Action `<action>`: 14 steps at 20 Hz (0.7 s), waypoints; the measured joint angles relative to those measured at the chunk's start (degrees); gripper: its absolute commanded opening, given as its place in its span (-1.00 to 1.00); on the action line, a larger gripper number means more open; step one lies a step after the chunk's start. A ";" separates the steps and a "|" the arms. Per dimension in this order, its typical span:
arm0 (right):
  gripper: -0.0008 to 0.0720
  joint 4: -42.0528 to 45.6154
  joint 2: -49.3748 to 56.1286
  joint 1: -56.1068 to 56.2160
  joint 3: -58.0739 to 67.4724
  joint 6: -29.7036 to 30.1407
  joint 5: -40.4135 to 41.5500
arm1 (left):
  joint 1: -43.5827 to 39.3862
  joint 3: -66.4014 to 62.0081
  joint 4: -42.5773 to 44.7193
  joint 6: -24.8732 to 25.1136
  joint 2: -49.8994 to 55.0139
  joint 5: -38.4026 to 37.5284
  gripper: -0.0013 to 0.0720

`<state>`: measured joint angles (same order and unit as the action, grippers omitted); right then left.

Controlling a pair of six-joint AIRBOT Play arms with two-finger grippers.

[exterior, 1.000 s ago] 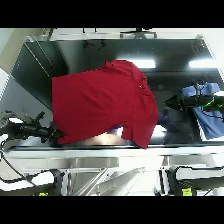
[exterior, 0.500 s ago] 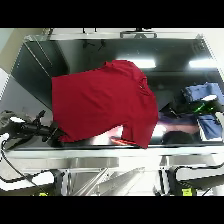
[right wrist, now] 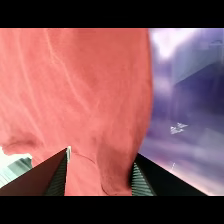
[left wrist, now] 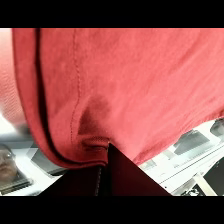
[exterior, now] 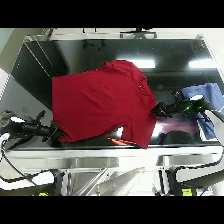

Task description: Fold the shirts.

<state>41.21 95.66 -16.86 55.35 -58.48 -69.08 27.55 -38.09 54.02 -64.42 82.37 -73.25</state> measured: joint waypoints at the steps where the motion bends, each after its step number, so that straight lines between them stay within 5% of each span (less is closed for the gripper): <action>1: 0.33 -0.09 0.11 0.11 0.00 0.04 0.11 | 0.00 0.00 0.02 0.00 0.00 -0.02 -0.88; 2: -0.03 -0.09 0.15 0.20 0.00 0.11 0.28 | 0.00 0.00 0.02 0.00 0.00 -0.04 -0.88; 3: -0.61 0.44 0.26 0.26 -0.02 0.20 0.83 | 0.00 0.02 0.02 0.00 0.00 -0.07 -0.88; 4: -0.93 1.22 0.39 0.26 -0.07 0.20 1.38 | 0.00 0.02 0.00 0.00 0.00 -0.17 -0.88; 9: -0.93 -0.33 0.04 0.42 0.20 0.20 -1.38 | -0.02 -0.92 -3.32 2.27 -1.05 -0.81 -0.90; 14: -0.93 -15.43 -13.03 0.04 6.60 3.69 -10.05 | 0.00 -11.69 -25.42 11.45 -11.89 -13.92 -0.90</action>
<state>25.78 82.63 -16.82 61.95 -54.78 -79.13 27.55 -49.78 28.60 -52.97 70.48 -87.18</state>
